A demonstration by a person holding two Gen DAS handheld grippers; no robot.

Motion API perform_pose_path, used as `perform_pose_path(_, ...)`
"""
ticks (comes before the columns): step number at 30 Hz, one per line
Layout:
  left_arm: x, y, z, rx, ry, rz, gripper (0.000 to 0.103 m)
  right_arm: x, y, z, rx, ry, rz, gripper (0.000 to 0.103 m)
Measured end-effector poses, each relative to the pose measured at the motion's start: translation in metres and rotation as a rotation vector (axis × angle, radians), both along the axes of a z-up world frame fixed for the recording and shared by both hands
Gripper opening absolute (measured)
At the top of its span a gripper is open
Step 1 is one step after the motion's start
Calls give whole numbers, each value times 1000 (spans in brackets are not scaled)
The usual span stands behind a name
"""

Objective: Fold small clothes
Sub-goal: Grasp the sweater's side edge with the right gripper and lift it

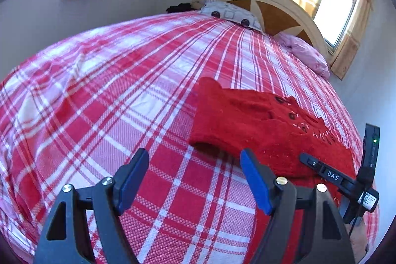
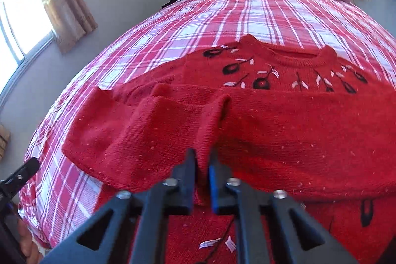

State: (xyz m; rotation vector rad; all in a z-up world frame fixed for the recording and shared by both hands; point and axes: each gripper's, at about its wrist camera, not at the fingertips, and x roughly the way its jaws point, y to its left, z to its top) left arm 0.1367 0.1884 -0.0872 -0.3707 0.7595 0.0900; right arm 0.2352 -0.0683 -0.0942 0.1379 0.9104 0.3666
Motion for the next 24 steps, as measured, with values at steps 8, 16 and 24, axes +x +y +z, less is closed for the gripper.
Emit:
perform_pose_path(8, 5, -12, -5, -2, 16, -15, 79, 0, 10, 98, 16, -195, 102, 7)
perform_pose_path(16, 13, -33, -10, 24, 30, -52, 79, -2, -69, 178, -14, -379, -39, 7)
perform_pose_path(24, 19, -50, -18, 20, 52, -81, 79, 1, -177, 75, -43, -165, -235, 7)
